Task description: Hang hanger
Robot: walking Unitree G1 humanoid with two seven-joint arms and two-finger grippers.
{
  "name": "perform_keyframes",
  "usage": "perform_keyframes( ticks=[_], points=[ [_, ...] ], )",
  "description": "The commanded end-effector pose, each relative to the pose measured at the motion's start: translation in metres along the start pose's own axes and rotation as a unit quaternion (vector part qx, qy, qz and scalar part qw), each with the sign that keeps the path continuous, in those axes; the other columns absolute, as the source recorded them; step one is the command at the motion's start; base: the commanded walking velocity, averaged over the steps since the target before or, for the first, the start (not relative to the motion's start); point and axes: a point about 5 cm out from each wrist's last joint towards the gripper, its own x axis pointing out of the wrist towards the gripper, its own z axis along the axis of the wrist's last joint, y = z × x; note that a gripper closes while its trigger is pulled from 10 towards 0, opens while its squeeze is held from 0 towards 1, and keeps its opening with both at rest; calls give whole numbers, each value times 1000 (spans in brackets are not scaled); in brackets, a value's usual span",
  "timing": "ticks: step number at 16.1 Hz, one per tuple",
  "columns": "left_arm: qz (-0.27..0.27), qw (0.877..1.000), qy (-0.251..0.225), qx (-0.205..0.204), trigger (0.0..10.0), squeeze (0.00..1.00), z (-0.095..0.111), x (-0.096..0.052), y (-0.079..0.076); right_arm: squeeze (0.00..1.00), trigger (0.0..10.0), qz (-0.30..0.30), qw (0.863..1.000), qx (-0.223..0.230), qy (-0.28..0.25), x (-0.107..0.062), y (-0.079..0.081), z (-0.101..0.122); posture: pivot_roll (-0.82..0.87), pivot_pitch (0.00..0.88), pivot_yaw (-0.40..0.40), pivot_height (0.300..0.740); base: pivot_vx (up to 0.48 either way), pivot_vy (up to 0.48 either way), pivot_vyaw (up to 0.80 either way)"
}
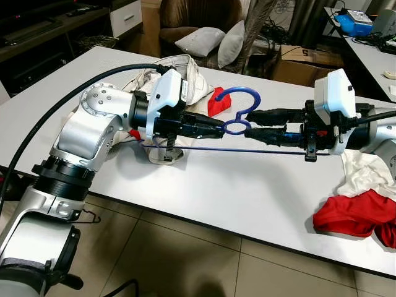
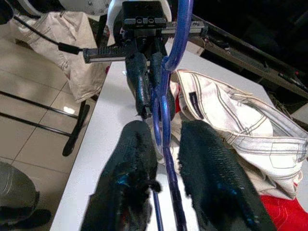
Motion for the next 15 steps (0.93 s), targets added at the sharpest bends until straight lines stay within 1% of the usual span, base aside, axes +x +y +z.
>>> perform_keyframes(
  ticks=[1, 2, 3, 4, 6, 8, 9, 11, 15],
  points=[
    [-7, 999, 20, 31, 0, 0, 7, 0, 2, 1000, 10000, 8, 1000, 3, 16, -1, -1, -1, 16, 0, -38, 740, 0, 0, 0],
    [-10, 999, 26, 37, 0, 0, 7, 0, 2, 1000, 10000, 7, 1000, 3, 23, -1, -2, -1, 16, 0, -40, 740, 0, 0, 0],
    [-11, 998, 32, 44, 0, 0, 8, 1, 1, 851, 10000, 10, 999, 1, 31, 1, -3, -3, 17, 0, -42, 740, 0, 0, 0],
    [-12, 998, 35, 47, 0, 0, 8, 1, 1, 0, 10000, 14, 999, -1, 34, 2, -2, -3, 17, 0, -42, 740, 0, 0, 0],
    [-14, 996, 48, 72, 0, 0, 11, 4, 0, 0, 10000, 31, 999, 7, 32, 9, 0, -4, 19, 0, -49, 740, 0, 0, 0],
    [-13, 995, 54, 83, 0, 0, 12, 5, 1, 0, 10000, 42, 999, 13, 32, 11, 2, -5, 21, 0, -52, 740, 0, 0, 0],
    [-9, 994, 60, 94, 0, 0, 14, 4, 2, 0, 9569, 43, 998, 19, 33, 13, 1, -5, 22, 0, -53, 740, 0, 0, 0],
    [-5, 992, 64, 106, 0, 0, 15, 5, 3, 0, 0, 41, 998, 24, 35, 14, 0, -6, 23, 0, -55, 740, 0, 0, 0],
    [1, 991, 53, 124, 0, 0, 24, 7, 5, 0, 0, 37, 998, 36, 41, 17, -3, -8, 22, 0, -56, 740, 0, 0, 0]
  ],
)
